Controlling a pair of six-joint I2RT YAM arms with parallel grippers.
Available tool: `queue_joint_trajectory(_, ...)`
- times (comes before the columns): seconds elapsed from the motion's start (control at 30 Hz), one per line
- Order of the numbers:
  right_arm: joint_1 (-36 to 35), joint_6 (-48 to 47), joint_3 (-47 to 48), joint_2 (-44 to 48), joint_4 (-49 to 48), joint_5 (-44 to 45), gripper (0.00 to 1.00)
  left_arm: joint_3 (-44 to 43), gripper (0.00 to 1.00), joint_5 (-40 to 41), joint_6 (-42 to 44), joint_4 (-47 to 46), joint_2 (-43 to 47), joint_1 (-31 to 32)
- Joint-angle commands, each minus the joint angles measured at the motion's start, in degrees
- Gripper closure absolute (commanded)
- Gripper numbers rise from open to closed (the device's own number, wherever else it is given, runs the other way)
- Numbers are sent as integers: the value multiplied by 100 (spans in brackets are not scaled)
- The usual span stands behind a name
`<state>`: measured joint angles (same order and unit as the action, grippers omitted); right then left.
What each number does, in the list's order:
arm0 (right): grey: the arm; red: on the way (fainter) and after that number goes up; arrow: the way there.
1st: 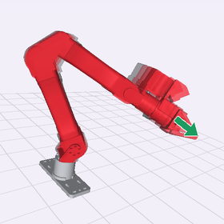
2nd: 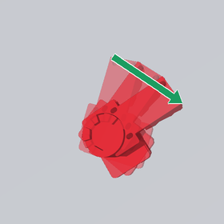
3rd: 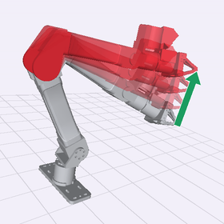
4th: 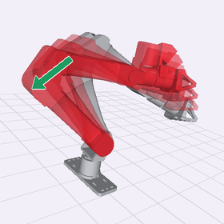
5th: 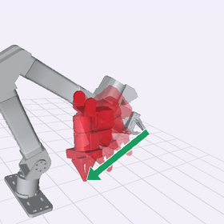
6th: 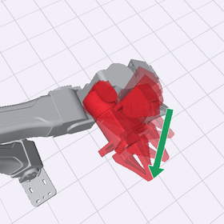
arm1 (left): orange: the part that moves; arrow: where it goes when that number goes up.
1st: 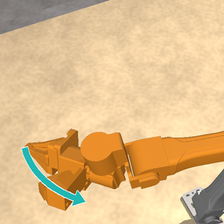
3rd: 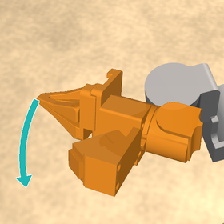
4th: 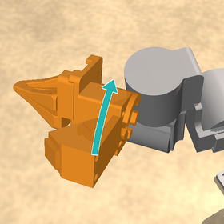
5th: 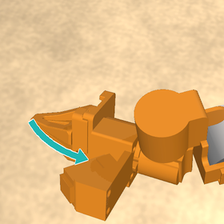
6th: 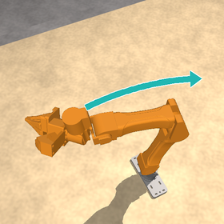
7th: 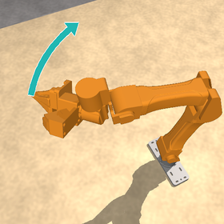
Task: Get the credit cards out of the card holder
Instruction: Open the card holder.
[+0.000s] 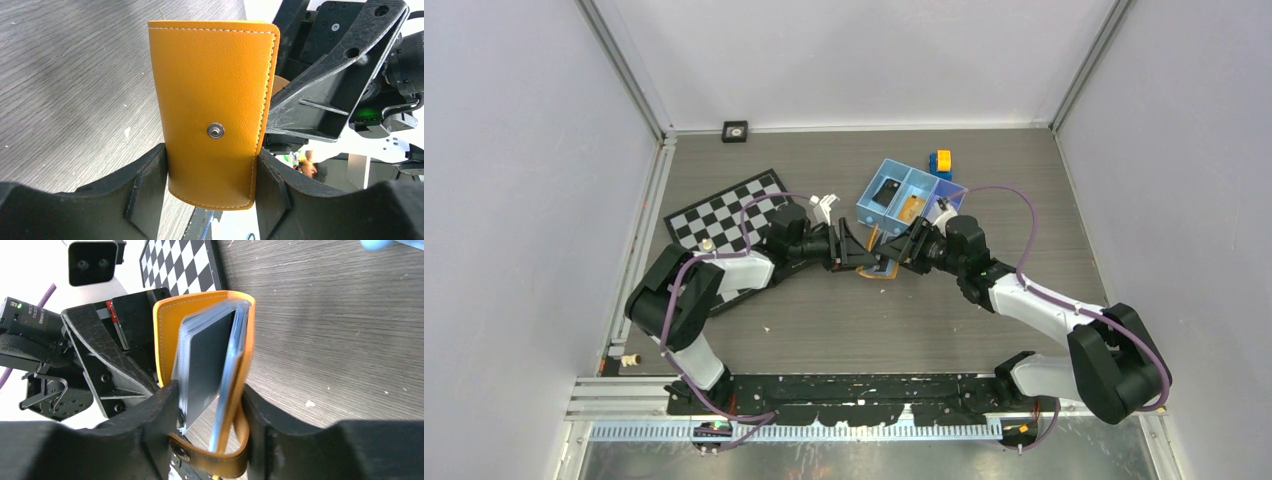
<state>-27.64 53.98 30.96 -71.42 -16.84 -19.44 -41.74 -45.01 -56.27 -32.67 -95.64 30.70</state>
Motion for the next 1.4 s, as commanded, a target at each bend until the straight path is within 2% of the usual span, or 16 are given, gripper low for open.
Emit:
queue_joint_trajectory(0.0,8,-56,155,4,-215,-98,54,-161,88,-120,144,-223,196,53)
queue_joint_trajectory(0.1,13,-73,211,-64,-134,-82,66,-185,77,-109,230,-115,239,68)
queue_joint_trajectory(0.2,13,-87,257,-135,-19,0,81,-173,62,-65,301,-16,333,72)
queue_joint_trajectory(0.3,13,-91,267,-187,12,8,92,-143,53,-28,325,32,412,68)
queue_joint_trajectory(0.4,13,-97,268,-182,27,30,96,-129,45,-17,332,30,440,68)
queue_joint_trajectory(0.47,17,-114,267,-150,67,60,98,-97,33,9,327,7,471,68)
queue_joint_trajectory(0.57,19,-139,276,-136,84,61,99,-68,31,61,388,43,514,68)
queue_joint_trajectory(0.6,26,-140,274,-142,60,34,99,-78,32,89,422,113,527,68)
queue_joint_trajectory(0.8,24,-177,270,-120,20,-38,99,-23,75,195,412,161,607,-36)
queue_joint_trajectory(0.93,21,-245,279,-93,23,-68,97,191,89,240,303,-135,876,-147)
queue_joint_trajectory(0.97,25,-258,286,-99,23,-69,91,249,90,255,301,-210,964,-163)
queue_joint_trajectory(1.07,19,-250,197,-57,-123,-113,49,347,93,198,301,-408,1181,-164)
queue_joint_trajectory(1.1,20,-220,128,-13,-273,-170,41,354,94,152,289,-456,1215,-161)
queue_joint_trajectory(1.13,21,-178,66,9,-465,-258,38,365,94,125,257,-518,1234,-162)
queue_joint_trajectory(1.27,15,-86,9,21,-877,-596,39,367,94,68,185,-606,1193,-161)
queue_joint_trajectory(1.37,25,-51,7,19,-889,-558,60,368,94,26,111,-728,1160,-161)
